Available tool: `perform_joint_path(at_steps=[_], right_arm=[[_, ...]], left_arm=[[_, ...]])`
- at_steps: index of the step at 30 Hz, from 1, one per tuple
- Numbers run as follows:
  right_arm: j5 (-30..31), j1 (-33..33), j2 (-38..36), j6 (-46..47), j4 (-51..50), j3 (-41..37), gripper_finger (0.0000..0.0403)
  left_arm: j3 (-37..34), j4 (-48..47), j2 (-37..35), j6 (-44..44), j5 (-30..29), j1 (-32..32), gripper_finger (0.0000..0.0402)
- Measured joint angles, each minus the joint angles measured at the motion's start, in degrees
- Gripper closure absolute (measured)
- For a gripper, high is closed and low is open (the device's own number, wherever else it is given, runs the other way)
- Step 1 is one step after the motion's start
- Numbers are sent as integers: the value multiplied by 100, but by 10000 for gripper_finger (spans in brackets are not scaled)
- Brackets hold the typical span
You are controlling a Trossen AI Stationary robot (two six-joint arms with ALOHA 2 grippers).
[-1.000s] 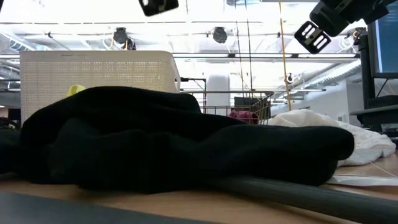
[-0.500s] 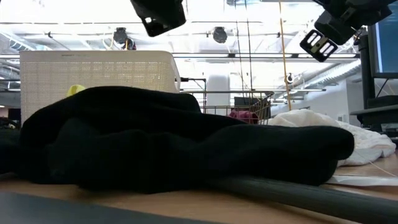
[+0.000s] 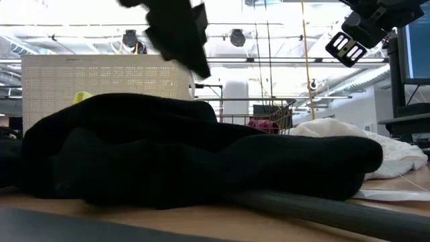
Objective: Pick & Place Cloths
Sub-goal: Put the black underwear into the wire basket
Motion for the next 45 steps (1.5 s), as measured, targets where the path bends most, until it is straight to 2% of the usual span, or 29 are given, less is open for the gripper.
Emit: perform_joint_path(at_steps=[7,13,18,21,23,27,29,33,45], right_arm=[[-2,0,-75,-26,-48,-7,289],[-4,0,-95,-31,6,-1,289],[-7,0,-96,-31,-12,-1,289],[-7,0,-95,-31,-13,-1,289],[-7,0,-95,-33,-10,-1,289],[-7,0,-95,-34,-8,-1,289],[-7,0,-95,-34,-10,-1,289],[-7,0,-95,-34,4,-1,289],[-7,0,-95,-233,66,-1,289]], left_arm=[[1,-142,427,-493,-162,-102,203],[1,-379,652,-1111,-523,-121,201],[10,-353,728,-1262,-501,-69,206],[10,-343,722,-1355,-511,-60,236],[6,-370,680,-1369,-501,-58,273],[141,-349,652,-1402,-287,-27,372],[240,-387,654,-1439,-110,13,390],[688,-896,654,-1429,-38,76,397],[3003,-3164,652,-723,-287,223,400]])
